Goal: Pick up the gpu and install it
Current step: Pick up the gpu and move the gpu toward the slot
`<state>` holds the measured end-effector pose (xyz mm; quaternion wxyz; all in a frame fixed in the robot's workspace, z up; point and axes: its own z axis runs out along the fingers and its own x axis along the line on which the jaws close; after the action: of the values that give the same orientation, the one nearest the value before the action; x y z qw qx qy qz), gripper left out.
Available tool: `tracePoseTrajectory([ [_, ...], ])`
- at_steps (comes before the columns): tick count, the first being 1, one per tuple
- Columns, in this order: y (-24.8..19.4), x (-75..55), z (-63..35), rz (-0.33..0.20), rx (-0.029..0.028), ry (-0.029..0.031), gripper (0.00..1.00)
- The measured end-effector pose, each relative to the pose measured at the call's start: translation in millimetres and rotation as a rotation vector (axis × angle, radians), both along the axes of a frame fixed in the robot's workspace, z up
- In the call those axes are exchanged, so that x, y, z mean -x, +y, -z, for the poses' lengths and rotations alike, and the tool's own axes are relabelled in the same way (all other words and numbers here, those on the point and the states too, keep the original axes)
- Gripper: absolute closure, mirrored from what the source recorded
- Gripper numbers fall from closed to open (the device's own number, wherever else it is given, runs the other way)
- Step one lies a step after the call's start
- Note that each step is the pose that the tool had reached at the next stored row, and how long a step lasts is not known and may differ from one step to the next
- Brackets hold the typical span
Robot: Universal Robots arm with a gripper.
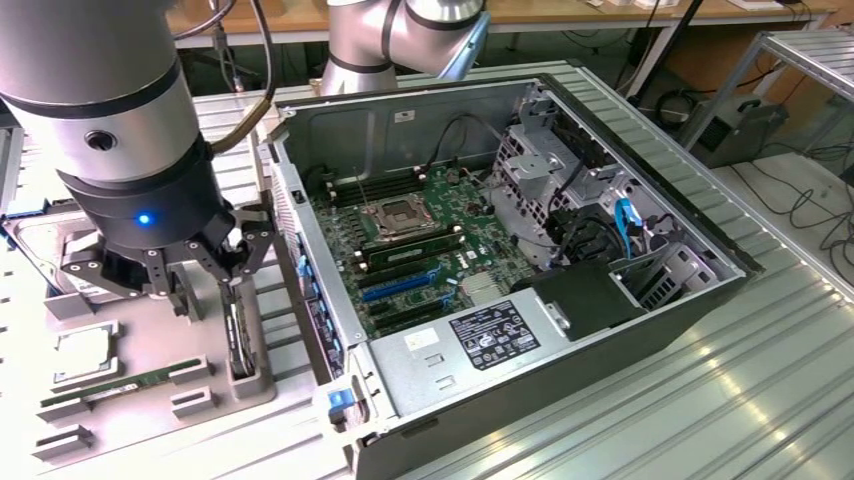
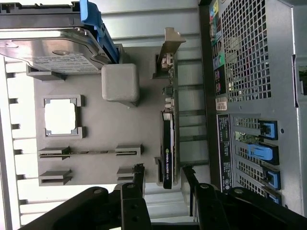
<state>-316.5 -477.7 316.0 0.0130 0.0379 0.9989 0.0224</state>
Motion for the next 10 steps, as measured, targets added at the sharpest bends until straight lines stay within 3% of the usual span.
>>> tracePoseTrajectory([
  [10, 0.0, 2.2, 3.8, 0.0, 0.0, 0.0, 0.56],
])
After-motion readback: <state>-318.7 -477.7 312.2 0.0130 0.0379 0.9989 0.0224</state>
